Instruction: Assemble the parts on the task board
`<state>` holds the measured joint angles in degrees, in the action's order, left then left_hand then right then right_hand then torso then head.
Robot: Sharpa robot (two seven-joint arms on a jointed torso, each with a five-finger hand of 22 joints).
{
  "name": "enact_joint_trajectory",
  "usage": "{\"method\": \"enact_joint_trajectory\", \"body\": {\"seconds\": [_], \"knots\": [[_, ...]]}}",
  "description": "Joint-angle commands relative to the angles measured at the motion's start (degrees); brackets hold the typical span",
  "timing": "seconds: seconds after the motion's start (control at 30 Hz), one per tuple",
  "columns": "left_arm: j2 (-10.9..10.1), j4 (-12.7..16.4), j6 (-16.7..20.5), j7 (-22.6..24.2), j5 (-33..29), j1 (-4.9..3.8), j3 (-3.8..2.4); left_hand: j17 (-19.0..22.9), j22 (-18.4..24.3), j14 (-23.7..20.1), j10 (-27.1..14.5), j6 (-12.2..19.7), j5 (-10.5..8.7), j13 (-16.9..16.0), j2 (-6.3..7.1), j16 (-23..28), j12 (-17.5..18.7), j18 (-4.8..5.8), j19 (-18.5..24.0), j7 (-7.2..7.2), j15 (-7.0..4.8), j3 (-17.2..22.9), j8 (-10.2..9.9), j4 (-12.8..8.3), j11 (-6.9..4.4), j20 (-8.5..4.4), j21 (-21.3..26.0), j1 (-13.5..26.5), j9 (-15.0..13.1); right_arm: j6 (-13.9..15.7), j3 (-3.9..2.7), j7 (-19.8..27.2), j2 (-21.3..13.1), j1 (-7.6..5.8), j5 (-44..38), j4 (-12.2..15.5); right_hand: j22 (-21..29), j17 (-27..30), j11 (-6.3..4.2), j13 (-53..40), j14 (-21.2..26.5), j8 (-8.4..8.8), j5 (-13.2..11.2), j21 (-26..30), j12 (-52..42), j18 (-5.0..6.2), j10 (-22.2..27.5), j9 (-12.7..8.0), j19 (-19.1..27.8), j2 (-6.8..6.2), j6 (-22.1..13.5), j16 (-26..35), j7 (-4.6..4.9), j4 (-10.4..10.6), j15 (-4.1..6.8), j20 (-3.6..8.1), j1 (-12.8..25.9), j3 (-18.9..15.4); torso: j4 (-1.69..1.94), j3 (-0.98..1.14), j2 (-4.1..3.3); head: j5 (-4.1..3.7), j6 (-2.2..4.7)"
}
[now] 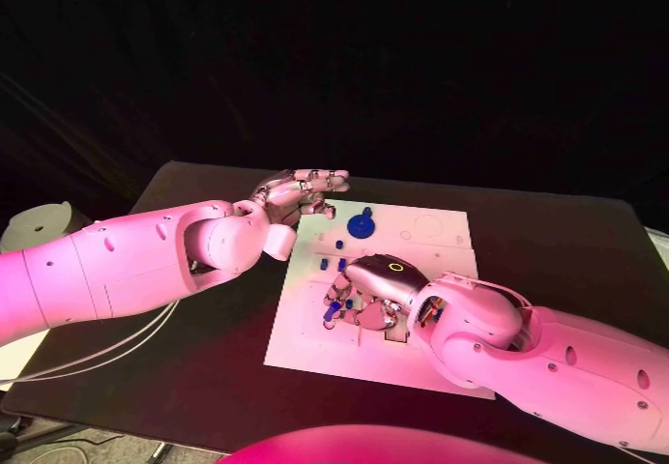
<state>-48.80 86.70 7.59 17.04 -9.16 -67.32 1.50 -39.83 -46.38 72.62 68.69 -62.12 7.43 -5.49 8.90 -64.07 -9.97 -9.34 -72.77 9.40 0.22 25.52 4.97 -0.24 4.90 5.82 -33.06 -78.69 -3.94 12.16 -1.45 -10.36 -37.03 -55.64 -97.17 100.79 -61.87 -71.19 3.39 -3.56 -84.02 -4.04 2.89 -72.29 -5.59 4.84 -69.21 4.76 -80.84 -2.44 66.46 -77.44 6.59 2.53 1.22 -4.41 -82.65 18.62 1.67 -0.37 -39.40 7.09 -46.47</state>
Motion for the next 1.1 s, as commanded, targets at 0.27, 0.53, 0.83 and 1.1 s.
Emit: {"method": "enact_joint_trajectory", "body": {"seconds": [0.27,0.53,0.83,1.1], "knots": [[0.11,0.21,-1.01,0.27,0.17,-0.03,-0.03,0.05,0.08,-0.53,-0.44,0.40,-0.05,-0.07,-0.50,0.14,-0.24,-1.05,0.40,0.08,-0.03,-0.42,0.29,-0.08,0.11,-0.04,0.27,-0.06,0.08,-3.37,0.23,1.04,1.08,0.39,-1.08,-1.73,0.09,0.09,0.02,-0.07,-2.83,-0.23,0.17,0.08,0.36,0.74,-0.30,0.06,0.08,0.24,0.32,-0.14,0.18,0.00,0.19,0.20,-0.09,0.52,-0.16,0.09,0.04,0.24,-0.28],[0.13,0.21,-1.04,0.27,0.17,-0.03,-0.04,0.05,0.08,-0.53,-0.44,0.40,-0.05,-0.07,-0.50,0.14,-0.24,-1.05,0.40,0.08,-0.03,-0.42,0.29,-0.08,0.11,-0.04,0.27,-0.06,0.08,-4.79,0.30,0.28,1.58,0.42,-1.56,-2.66,0.14,0.10,0.06,-0.07,-2.83,-0.17,0.17,0.12,0.45,0.75,-0.29,0.06,0.11,0.21,0.27,-0.13,0.24,-0.01,0.16,0.19,-0.04,0.64,-0.13,0.09,0.02,0.13,-0.25],[0.10,0.23,-1.01,0.26,0.17,-0.03,-0.04,0.05,0.08,-0.53,-0.44,0.40,-0.05,-0.07,-0.50,0.14,-0.24,-1.05,0.40,0.08,-0.03,-0.42,0.29,-0.08,0.11,-0.04,0.27,-0.06,0.08,-5.71,0.54,-0.80,2.57,0.48,-2.87,-3.77,0.21,0.19,0.08,-0.07,-2.81,-0.15,0.17,0.16,0.49,0.76,-0.29,0.06,0.14,0.18,0.26,-0.08,0.26,0.00,0.15,0.18,0.00,0.69,-0.05,0.10,-0.04,0.14,-0.35],[0.10,0.21,-1.04,0.23,0.17,-0.03,-0.04,0.05,0.08,-0.53,-0.44,0.40,-0.05,-0.07,-0.50,0.14,-0.24,-1.05,0.40,0.08,-0.03,-0.42,0.29,-0.08,0.11,-0.04,0.27,-0.06,0.08,-6.46,0.89,-1.13,3.50,0.64,-3.52,-4.25,0.33,0.32,0.16,-0.07,-2.77,0.01,0.16,0.26,0.74,0.77,-0.23,0.03,0.21,-0.08,0.11,0.00,0.37,0.01,0.07,0.10,0.27,0.87,-0.11,0.06,0.02,0.21,-0.50]]}}
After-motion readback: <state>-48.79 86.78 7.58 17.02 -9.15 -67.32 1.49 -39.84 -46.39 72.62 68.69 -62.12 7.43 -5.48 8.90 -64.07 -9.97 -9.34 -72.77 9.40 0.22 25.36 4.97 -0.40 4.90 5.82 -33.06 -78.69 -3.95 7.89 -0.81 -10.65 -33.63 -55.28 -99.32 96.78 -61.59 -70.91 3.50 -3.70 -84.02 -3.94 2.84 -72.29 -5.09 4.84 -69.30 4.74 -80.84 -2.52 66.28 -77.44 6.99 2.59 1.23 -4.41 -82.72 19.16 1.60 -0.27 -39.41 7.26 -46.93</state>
